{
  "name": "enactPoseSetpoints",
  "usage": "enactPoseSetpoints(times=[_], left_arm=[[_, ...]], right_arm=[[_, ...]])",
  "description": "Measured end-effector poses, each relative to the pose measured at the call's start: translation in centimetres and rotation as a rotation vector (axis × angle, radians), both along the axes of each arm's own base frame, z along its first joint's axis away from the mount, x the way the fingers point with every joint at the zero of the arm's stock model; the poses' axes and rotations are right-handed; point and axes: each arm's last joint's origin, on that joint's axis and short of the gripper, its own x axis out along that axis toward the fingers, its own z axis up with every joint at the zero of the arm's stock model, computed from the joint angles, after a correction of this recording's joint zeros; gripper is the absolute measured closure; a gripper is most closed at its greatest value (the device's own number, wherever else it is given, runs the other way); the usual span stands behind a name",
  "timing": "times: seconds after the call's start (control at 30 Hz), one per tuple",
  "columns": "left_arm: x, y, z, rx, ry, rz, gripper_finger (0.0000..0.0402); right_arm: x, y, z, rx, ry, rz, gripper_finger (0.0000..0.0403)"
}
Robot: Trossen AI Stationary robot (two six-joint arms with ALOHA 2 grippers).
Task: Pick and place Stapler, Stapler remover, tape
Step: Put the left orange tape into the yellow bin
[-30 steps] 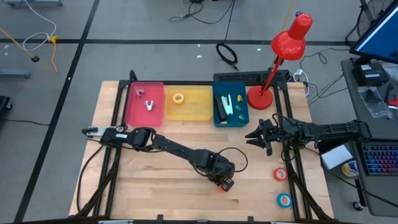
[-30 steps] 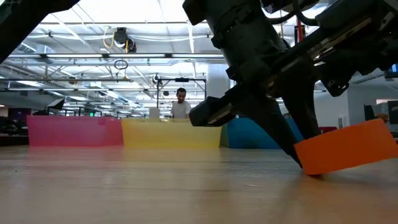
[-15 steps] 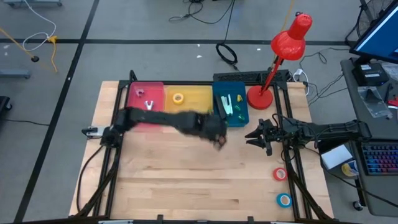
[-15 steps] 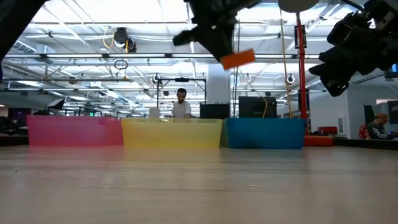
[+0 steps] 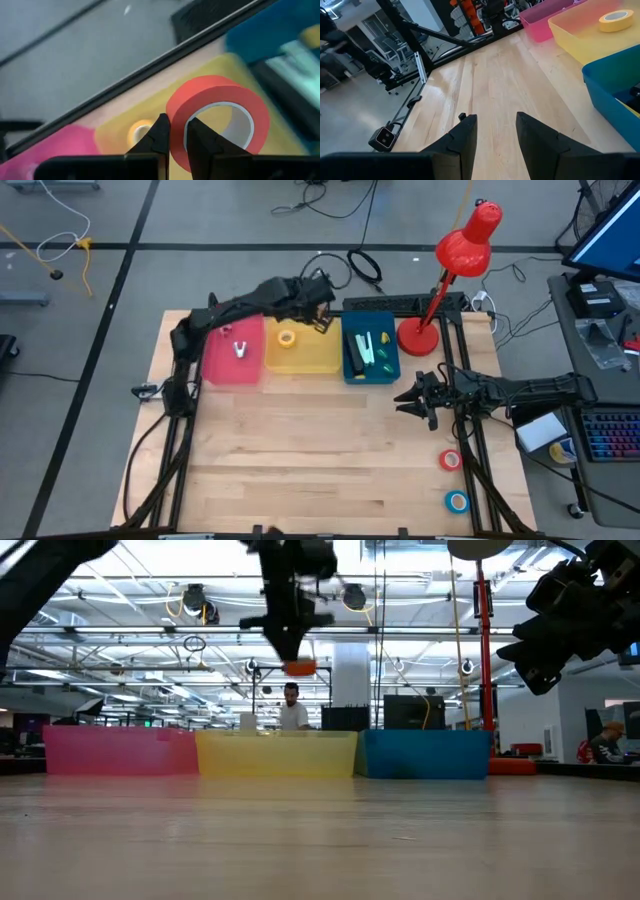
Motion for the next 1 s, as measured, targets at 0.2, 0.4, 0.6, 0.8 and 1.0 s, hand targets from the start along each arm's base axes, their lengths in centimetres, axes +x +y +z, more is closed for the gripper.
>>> enactPoseSetpoints(times=[0.2, 0.4, 0.6, 0.8, 1.0], left_arm=[[-0.8, 4.5, -3.0, -0.088, 0.073, 0.029, 0.0369], [0.8, 6.1, -7.8, -0.2, 0.129, -0.013, 0.0369], [2.1, 6.3, -11.9, -0.268, 0.208, -0.061, 0.0369], [2.4, 6.8, -13.7, -0.27, 0.243, -0.069, 0.0369], [1.4, 7.9, -14.4, -0.281, 0.264, -0.034, 0.0369]], right_arm=[[0.0, 0.0, 0.0, 0.002, 0.0, -0.001, 0.0275], [0.0, 0.0, 0.0, 0.002, 0.001, -0.001, 0.0275], [0.0, 0.0, 0.0, 0.002, 0.0, -0.001, 0.0275], [0.0, 0.0, 0.0, 0.003, 0.0, 0.001, 0.0275], [0.0, 0.0, 0.0, 0.003, 0.001, 0.001, 0.0275]])
